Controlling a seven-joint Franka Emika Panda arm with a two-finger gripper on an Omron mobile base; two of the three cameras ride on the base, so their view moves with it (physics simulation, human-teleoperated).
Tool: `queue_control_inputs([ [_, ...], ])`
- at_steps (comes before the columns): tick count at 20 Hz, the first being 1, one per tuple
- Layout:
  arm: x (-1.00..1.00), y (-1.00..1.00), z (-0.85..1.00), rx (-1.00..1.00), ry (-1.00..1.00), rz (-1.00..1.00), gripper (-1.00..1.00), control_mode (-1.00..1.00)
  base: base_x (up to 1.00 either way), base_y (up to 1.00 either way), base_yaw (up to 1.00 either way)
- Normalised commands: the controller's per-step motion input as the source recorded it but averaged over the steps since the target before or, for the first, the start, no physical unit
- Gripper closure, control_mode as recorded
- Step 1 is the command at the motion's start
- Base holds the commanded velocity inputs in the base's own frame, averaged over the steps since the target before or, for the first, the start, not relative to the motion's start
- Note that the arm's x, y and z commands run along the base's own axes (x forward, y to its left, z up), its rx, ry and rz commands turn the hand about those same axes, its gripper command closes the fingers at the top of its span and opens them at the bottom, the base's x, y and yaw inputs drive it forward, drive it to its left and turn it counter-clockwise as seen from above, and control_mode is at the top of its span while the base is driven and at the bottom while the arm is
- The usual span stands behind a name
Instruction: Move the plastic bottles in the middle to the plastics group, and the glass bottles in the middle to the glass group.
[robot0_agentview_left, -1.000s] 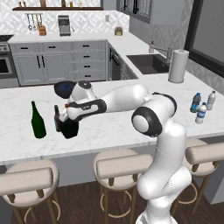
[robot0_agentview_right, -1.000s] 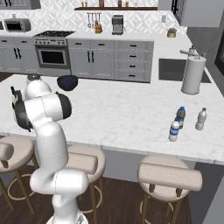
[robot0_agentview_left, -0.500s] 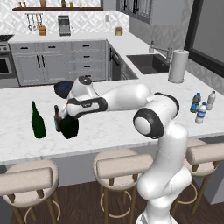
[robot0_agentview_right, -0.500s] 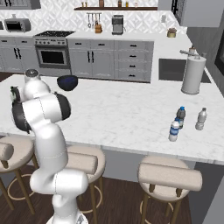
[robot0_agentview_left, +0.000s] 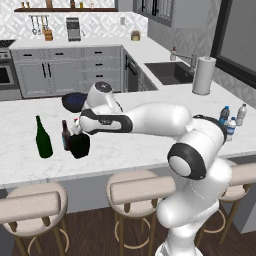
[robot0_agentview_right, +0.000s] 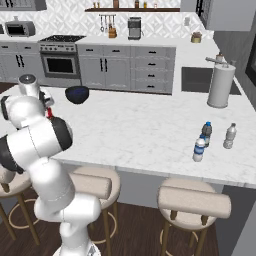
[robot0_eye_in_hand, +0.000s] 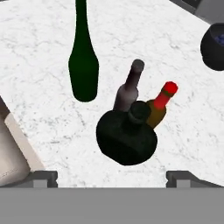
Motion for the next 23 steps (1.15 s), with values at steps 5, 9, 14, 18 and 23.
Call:
queue_control_inputs([
  [5,-0.93,-0.53,0.0,0.03,0.01,-0.07,-1.0,-1.0,0.0,0.0,0.0],
  [9,-0.83,-0.73,0.0,0.06,0.07,-0.13,-1.0,-1.0,0.0,0.0,0.0],
  [14,-0.67,-0.73,0.12,0.02,0.06,-0.17,-1.0,-1.0,0.0,0.0,0.0],
  [18,-0.65,-0.67,0.39,0.0,0.05,-0.18,-1.0,-1.0,0.0,0.0,0.0],
  [23,-0.35,-0.58,-0.03,0.0,0.03,-0.19,-1.0,-1.0,0.0,0.0,0.0],
])
